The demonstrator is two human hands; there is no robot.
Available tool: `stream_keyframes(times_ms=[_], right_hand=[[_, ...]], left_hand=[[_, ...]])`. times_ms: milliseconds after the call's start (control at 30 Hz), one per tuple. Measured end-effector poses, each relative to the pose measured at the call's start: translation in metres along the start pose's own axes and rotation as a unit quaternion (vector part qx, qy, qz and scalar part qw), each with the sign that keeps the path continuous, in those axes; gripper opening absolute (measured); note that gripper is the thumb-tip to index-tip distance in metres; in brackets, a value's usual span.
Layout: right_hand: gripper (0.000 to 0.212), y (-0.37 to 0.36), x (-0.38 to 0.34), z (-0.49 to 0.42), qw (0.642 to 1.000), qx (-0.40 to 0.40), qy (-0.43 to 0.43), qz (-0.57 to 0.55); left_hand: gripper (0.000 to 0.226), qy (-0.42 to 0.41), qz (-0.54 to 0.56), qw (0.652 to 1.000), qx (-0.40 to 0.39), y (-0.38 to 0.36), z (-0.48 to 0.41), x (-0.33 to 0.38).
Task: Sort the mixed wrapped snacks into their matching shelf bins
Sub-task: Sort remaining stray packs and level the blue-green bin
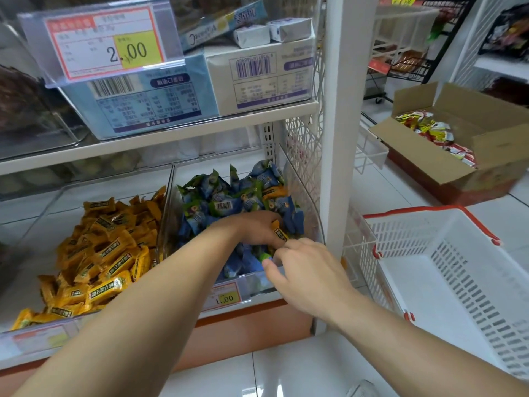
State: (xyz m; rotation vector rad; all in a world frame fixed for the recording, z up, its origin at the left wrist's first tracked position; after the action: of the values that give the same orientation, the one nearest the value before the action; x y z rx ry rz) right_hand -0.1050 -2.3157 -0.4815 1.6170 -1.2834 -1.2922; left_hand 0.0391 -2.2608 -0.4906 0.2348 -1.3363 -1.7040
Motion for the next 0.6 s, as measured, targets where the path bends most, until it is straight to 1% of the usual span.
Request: stream_keyframes(times_ms=[33, 67, 133, 233, 267, 400, 500, 533, 600], right_hand=[[0.051, 0.000, 0.000, 0.000, 1.000, 0.001, 0.001, 0.000], [0.051, 0.000, 0.001, 0.000, 1.000, 0.001, 0.002, -0.002], [0.049, 0.000, 0.001, 0.000, 1.000, 0.003, 0.002, -0.007], [0.045, 0.001, 0.003, -0.001, 1.000, 0.007, -0.006, -0.023], [0.044, 0.002, 0.003, -0.001, 1.000, 0.006, -0.010, -0.028], [0.042, 0.004, 0.002, -0.001, 0.999, 0.003, -0.016, -0.037], [0.035, 0.005, 0.006, -0.004, 0.993, 0.025, -0.047, -0.101], [0.037, 0.006, 0.007, -0.006, 0.988, 0.036, -0.061, -0.134], [0.049, 0.010, 0.011, -0.010, 0.974, 0.061, -0.088, -0.201]], left_hand=[[0.050, -0.001, 0.003, 1.000, -0.002, 0.002, 0.002, -0.001], [0.050, -0.009, 0.014, 1.000, 0.001, 0.003, 0.004, -0.002], [0.043, -0.019, 0.041, 0.999, 0.016, 0.004, 0.007, -0.006], [0.026, -0.027, 0.092, 0.991, 0.090, 0.012, 0.011, -0.013], [0.024, -0.025, 0.109, 0.987, 0.112, 0.015, 0.012, -0.016], [0.027, -0.016, 0.152, 0.975, 0.161, 0.026, 0.019, -0.025], [0.032, -0.009, 0.176, 0.962, 0.210, 0.036, 0.029, -0.031], [0.034, -0.009, 0.182, 0.956, 0.228, 0.039, 0.033, -0.033], [0.034, -0.013, 0.214, 0.943, 0.255, 0.045, 0.042, -0.035]])
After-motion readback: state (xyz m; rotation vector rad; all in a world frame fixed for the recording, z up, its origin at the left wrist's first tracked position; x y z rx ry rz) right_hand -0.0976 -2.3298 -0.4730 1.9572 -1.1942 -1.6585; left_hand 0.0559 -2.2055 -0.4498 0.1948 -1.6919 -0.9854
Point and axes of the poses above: each hand's wrist, its own z-axis away from the middle knuckle, its own y-axis out of the back of the hand, x = y × z, the point moved 4 cm from there along -z, towards the middle knuckle, and after that the axes turned 6 degrees about x, right-handed, at the moved point
